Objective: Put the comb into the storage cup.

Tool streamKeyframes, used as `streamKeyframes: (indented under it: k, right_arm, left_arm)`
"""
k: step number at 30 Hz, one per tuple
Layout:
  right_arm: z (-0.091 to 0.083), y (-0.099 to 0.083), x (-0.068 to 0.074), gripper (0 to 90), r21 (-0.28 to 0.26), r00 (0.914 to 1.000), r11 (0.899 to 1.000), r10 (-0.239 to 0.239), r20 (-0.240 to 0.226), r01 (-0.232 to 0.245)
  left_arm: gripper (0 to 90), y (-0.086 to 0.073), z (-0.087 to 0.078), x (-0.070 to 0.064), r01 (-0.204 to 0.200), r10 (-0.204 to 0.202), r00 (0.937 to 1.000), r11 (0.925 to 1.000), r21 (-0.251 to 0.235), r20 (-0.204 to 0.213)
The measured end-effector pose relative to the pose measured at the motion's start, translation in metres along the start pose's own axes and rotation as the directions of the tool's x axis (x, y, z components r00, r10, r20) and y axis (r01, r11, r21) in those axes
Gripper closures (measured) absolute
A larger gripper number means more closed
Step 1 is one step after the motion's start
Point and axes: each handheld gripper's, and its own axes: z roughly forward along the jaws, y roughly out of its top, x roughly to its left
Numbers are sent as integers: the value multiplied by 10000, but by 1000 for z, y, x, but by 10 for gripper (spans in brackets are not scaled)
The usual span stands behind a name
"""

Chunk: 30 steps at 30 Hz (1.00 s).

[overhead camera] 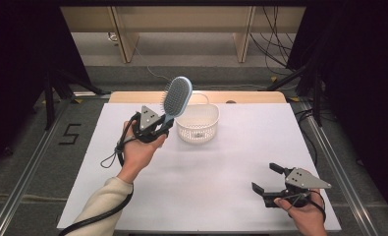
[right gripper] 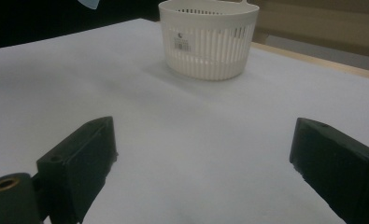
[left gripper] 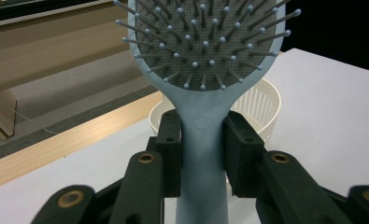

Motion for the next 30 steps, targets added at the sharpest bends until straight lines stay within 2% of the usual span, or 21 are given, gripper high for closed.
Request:
streamKeyframes:
  k: [30]
  right_arm:
    - [0,0,0,79,-36,10000,10000,30,13,-30]
  left_arm:
    - [698,6,4,-1,-22,22,10000,10000,-61,95]
